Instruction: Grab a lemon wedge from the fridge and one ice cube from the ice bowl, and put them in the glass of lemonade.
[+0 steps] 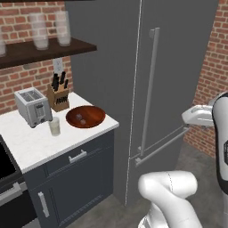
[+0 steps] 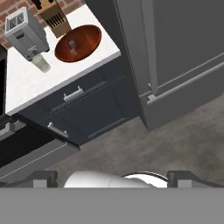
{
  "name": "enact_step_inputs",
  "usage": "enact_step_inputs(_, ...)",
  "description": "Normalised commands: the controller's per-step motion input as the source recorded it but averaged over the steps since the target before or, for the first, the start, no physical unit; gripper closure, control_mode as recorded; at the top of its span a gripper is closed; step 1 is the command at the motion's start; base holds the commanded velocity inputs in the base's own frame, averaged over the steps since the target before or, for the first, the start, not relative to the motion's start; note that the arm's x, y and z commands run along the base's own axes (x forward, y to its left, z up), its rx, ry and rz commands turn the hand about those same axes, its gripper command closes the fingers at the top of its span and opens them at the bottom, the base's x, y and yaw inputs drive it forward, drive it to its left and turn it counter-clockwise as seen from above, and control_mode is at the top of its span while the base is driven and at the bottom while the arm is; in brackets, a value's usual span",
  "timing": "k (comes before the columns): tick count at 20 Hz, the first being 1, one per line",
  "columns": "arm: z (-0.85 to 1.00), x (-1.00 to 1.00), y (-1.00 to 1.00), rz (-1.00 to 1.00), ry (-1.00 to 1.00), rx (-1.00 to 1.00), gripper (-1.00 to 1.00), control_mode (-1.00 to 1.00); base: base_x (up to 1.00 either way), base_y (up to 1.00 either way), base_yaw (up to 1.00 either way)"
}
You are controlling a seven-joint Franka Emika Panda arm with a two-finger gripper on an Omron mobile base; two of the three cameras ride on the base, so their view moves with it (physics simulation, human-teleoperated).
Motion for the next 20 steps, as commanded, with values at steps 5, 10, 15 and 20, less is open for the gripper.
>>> enact_step_inputs(5, 0.72, 0.17, 0.0, 0.0, -0.09, -0.04, -1.0, -1.0, 0.0, 0.0, 0.0)
enact_step_inputs(10, 0.75, 0.5, 0.0, 0.0, -0.18, -0.04, -1.0, -1.0, 0.0, 0.0, 0.0)
enact_step_inputs(15, 0.25, 0.88, 0.0, 0.0, -0.13, -0.02, -1.0, -1.0, 0.0, 0.0, 0.0)
enact_step_inputs(20, -0.36, 1.0, 0.01, 0.0, -0.07, -0.05, -1.0, -1.0, 0.0, 0.0, 0.0)
